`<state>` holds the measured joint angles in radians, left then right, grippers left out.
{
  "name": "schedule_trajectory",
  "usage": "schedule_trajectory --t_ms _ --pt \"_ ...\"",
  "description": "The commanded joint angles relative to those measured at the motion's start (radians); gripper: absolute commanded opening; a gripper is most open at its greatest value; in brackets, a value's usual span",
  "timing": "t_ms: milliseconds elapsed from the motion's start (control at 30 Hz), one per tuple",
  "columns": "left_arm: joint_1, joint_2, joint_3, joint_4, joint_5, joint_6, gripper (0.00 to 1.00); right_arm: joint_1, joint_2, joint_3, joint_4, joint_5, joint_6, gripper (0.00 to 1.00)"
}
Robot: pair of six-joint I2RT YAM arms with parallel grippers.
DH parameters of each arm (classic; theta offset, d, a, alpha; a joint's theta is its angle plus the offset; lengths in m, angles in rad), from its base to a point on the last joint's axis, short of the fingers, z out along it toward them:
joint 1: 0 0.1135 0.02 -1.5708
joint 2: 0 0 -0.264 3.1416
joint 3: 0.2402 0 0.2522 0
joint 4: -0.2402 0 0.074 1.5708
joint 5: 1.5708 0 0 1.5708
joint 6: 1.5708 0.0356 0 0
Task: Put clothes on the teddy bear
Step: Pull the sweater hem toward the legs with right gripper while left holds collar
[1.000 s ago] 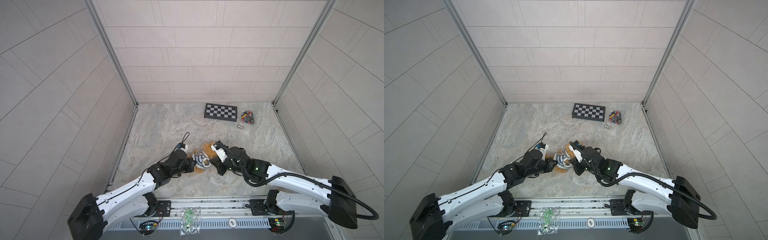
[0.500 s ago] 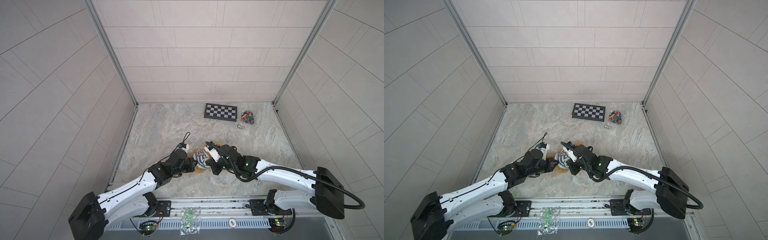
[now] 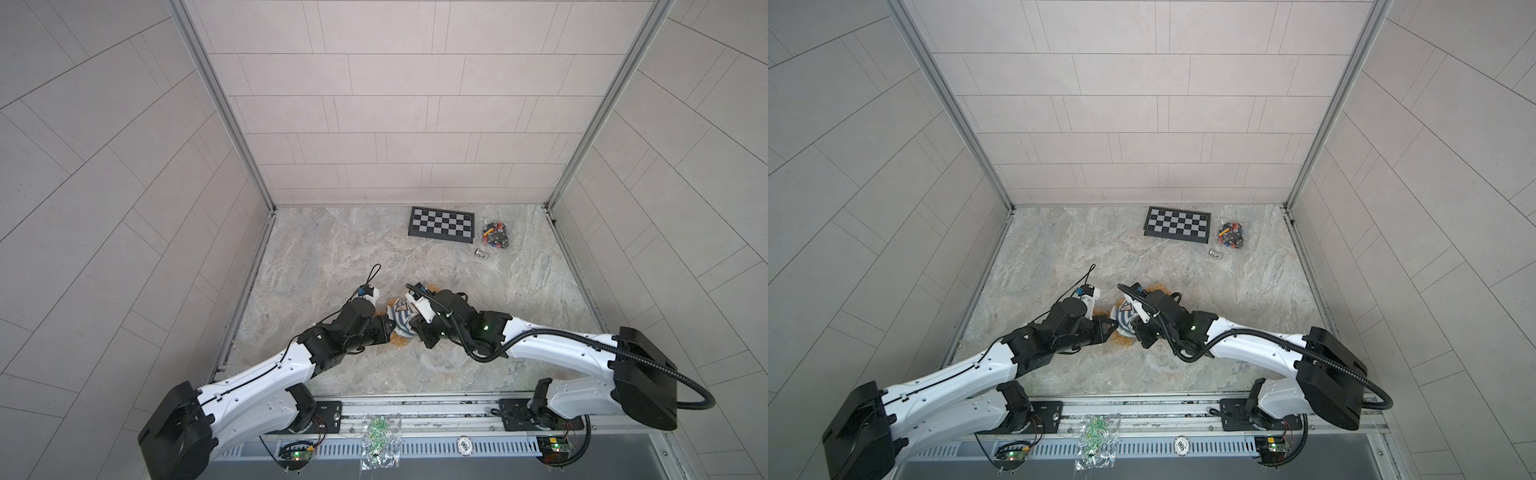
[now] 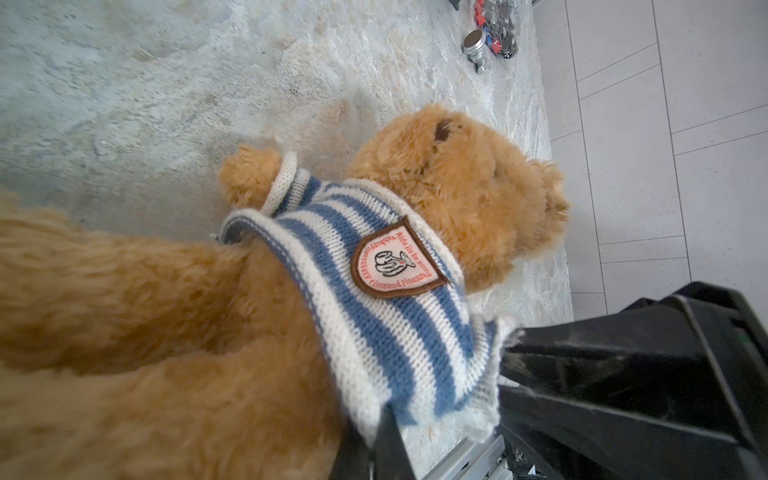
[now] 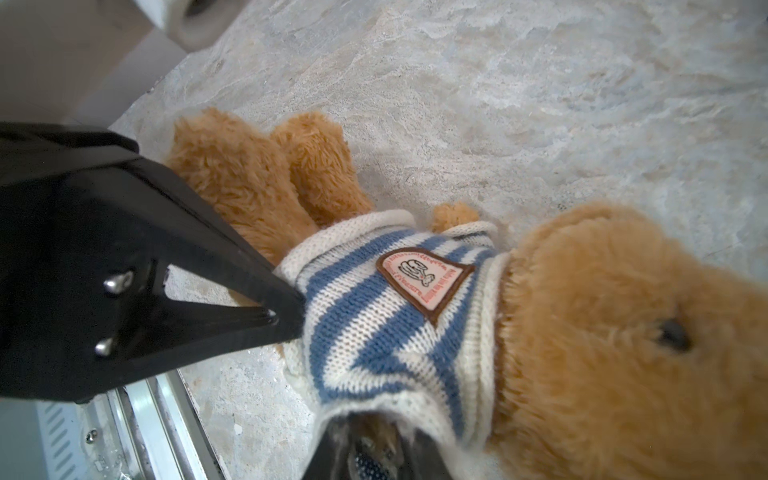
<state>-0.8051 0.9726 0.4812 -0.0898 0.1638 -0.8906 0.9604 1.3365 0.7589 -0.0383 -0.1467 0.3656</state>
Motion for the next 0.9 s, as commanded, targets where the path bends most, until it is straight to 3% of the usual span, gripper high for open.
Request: schedule_trajectory --t_ms 0,133,333,633,867 --pt "0.0 0.006 -0.005 0.025 0.001 0.013 0.0 0.005 0.015 0.007 0.049 0.003 -0.01 0.27" --pt "0.0 0.009 -0.002 0.02 0.0 0.021 0.0 0.002 0.036 0.013 0.065 0.018 -0.028 0.34" --pt "-0.003 0.029 0.019 0.001 -0.006 0.039 0.0 -0.013 0.089 0.014 0.104 0.006 -0.043 0.32" --pt "-0.002 0.045 0.014 0.012 -0.003 0.038 0.0 -0.023 0.127 0.026 0.118 0.004 -0.056 0.08" --pt "0.042 -0.009 0.022 -0.057 -0.012 0.067 0.0 -0.023 0.053 0.007 0.082 0.019 -0.072 0.0"
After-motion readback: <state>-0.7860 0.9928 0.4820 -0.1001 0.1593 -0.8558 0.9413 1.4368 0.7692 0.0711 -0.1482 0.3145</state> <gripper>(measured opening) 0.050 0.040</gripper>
